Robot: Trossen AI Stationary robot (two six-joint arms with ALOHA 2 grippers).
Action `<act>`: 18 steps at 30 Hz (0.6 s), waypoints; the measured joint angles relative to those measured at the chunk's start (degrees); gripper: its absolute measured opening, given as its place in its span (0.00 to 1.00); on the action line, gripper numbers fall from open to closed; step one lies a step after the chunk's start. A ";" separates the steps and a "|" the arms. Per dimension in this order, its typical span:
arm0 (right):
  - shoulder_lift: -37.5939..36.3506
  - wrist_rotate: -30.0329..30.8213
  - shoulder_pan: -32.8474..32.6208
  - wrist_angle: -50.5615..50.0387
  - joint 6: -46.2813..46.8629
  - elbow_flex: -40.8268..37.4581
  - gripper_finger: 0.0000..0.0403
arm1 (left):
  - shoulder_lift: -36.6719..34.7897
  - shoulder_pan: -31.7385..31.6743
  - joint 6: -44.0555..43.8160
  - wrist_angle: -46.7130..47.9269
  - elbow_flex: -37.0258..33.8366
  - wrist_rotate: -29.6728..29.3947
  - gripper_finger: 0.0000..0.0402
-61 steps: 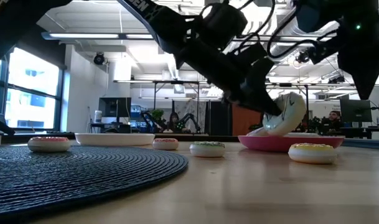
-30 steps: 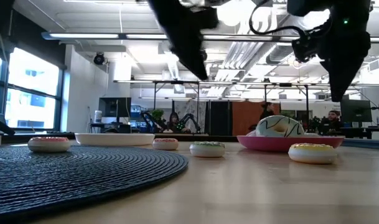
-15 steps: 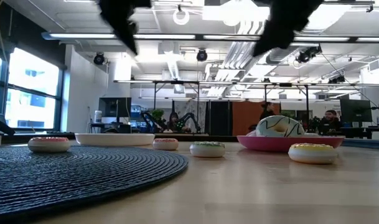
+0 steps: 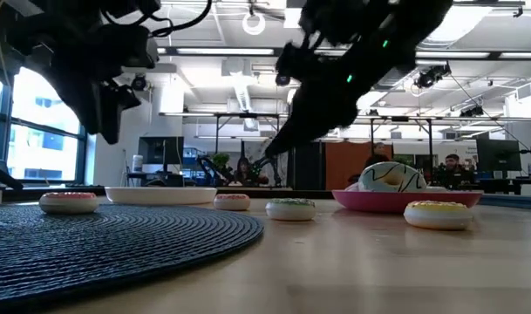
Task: Pick & Place donuts
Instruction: Put the top small pink donut on the white plate
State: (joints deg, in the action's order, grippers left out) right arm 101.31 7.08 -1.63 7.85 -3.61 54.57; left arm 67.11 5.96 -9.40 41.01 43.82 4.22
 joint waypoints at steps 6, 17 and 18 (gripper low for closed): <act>8.60 -6.04 2.53 7.51 -0.36 3.30 0.55 | 0.02 1.31 -0.12 -2.10 -2.22 -1.55 0.43; 19.81 -3.37 4.70 4.36 -2.77 13.30 0.55 | 0.02 1.22 -0.07 -2.02 -2.24 -1.75 0.43; 19.81 -3.24 4.91 3.55 -2.78 13.42 0.55 | 0.00 1.22 -0.04 -2.03 -2.24 -1.74 0.43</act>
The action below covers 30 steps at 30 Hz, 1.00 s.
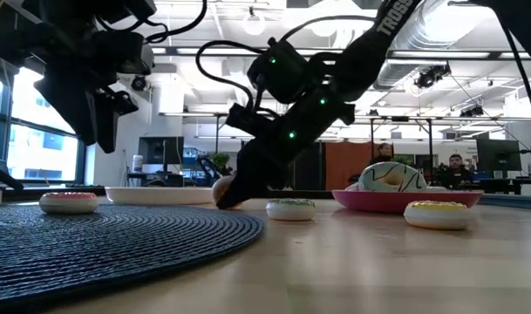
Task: Pick & Place donuts
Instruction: Put the top small pink donut on the white plate
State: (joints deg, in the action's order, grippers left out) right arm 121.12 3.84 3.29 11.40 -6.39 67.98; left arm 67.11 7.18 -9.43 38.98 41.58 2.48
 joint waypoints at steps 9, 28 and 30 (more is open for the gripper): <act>-0.66 1.23 0.21 2.17 -0.17 -0.28 0.47 | 0.02 -0.02 0.11 0.15 -0.02 -0.09 0.43; -0.92 9.07 2.63 24.53 -10.78 4.71 0.08 | -0.34 -0.02 -10.43 14.48 0.00 -3.57 0.43; -0.92 11.79 3.31 23.83 -12.57 6.78 0.06 | -0.65 -0.02 -12.45 16.75 0.15 -4.12 0.43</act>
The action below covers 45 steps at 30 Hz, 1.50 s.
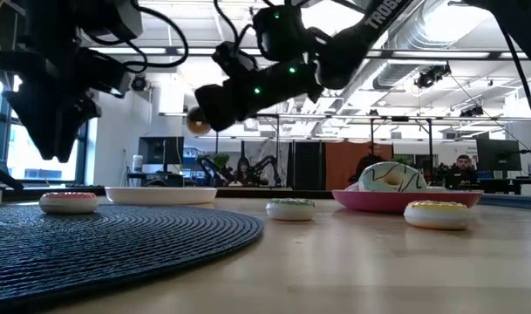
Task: Pick & Place donuts
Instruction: Put the top small pink donut on the white plate, then put the small pink donut on the white plate
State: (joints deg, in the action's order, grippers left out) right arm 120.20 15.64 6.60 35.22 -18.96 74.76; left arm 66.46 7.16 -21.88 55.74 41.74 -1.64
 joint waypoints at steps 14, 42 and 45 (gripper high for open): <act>10.90 0.24 1.81 -4.01 9.77 7.43 0.02 | -0.75 0.00 -2.13 -0.24 0.63 -2.00 0.43; 14.11 -0.50 -0.63 -11.39 3.35 13.44 0.46 | -0.75 0.00 -1.95 -0.27 0.63 -2.57 0.43; 12.81 0.67 -1.11 -12.17 2.41 13.42 0.49 | -0.75 0.00 -1.96 -0.42 0.63 -2.57 0.43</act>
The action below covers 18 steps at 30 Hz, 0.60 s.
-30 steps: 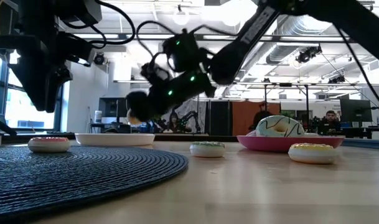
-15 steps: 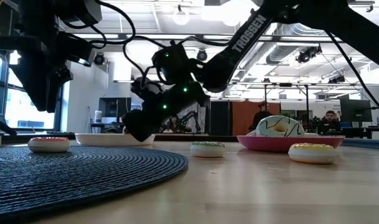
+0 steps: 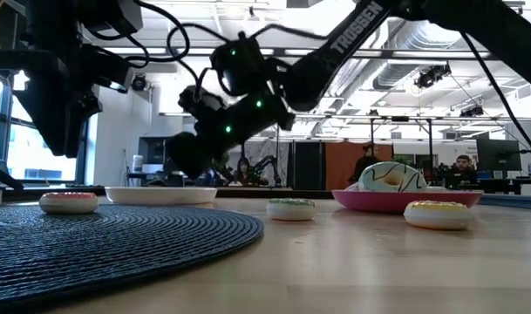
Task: Pick & Place donuts
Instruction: Put the small pink donut on the white plate
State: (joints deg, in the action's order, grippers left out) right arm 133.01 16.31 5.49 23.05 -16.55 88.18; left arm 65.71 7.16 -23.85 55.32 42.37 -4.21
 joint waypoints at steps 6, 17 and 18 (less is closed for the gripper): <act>-6.86 1.24 -0.48 -11.77 -1.34 0.00 0.50 | 0.02 0.00 -0.41 -5.37 0.00 0.45 0.43; -18.32 3.33 -0.41 -33.13 1.48 0.00 0.45 | 0.02 2.96 5.43 -19.49 -4.69 7.82 0.43; -18.92 4.39 -0.41 -34.37 1.32 0.00 0.44 | 0.02 3.57 5.43 -20.61 -5.70 7.82 0.43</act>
State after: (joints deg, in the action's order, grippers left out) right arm 114.10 20.70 5.08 -11.32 -15.23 88.18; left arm 65.73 10.73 -18.42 34.71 36.67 3.61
